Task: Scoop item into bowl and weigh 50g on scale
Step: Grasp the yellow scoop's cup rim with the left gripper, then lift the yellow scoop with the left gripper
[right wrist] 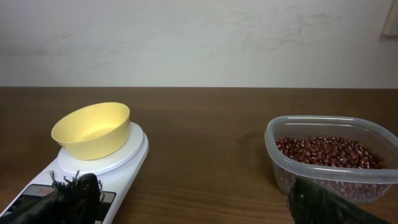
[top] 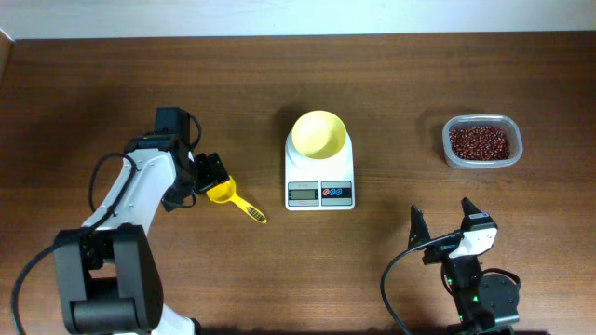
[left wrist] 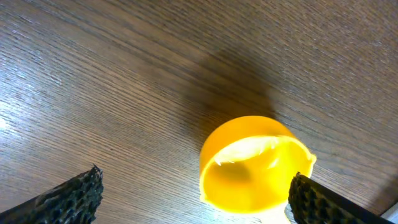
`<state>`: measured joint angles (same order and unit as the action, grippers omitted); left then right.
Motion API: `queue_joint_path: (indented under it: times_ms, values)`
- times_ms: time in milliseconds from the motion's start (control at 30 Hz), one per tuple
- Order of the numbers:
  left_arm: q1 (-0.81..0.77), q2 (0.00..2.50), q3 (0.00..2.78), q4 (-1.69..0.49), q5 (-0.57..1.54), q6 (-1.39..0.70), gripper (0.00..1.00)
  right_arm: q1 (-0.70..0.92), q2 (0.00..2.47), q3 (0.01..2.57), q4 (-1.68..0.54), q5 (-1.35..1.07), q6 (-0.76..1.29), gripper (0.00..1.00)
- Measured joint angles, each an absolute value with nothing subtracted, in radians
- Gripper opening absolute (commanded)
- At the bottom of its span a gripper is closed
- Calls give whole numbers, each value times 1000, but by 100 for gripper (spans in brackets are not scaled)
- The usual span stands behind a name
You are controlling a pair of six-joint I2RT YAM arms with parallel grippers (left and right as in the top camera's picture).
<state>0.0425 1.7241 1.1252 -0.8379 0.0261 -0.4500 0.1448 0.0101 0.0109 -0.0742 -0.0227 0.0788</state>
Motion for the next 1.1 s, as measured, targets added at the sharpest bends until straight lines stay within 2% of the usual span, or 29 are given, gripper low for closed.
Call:
queue_joint_path:
  times_ms: [233, 333, 400, 533, 567, 600, 667, 700, 833, 867, 967, 1000, 1100]
  values:
    - [43, 1724, 1125, -865, 79, -518, 100, 145, 10, 10, -74, -23, 78, 99]
    - [43, 1724, 1125, -880, 80, -532, 93, 145, 10, 11, -74, -23, 78, 99]
    - [43, 1724, 1124, -874, 82, -551, 95, 145, 10, 10, -74, -23, 78, 99]
    - [43, 1715, 1017, -724, 85, -612, 84, 145, 10, 10, -74, -23, 79, 99]
    - [43, 1715, 987, -681, 91, -627, 79, 145, 10, 10, -74, -23, 78, 99]
    - [43, 1715, 961, -657, 98, -633, 67, 145, 10, 10, -74, -23, 79, 99]
    - [43, 1711, 929, -620, 105, -651, 54, 145, 10, 10, -74, -23, 79, 99]
    - [43, 1709, 919, -607, 105, -679, 42, 145, 10, 11, -74, -23, 78, 99]
    - [43, 1708, 908, -589, 105, -765, 25, 145, 10, 10, -74, -23, 78, 99]
    - [43, 1708, 906, -584, 106, -776, 17, 145, 10, 11, -74, -23, 78, 99]
    - [43, 1708, 905, -582, 109, -792, 7, 145, 10, 10, -74, -23, 78, 99]
    - [43, 1708, 905, -578, 109, -794, 0, 145, 10, 10, -74, -23, 78, 99]
    - [43, 1708, 903, -563, 109, -799, 0, 145, 10, 11, -74, -23, 79, 99]
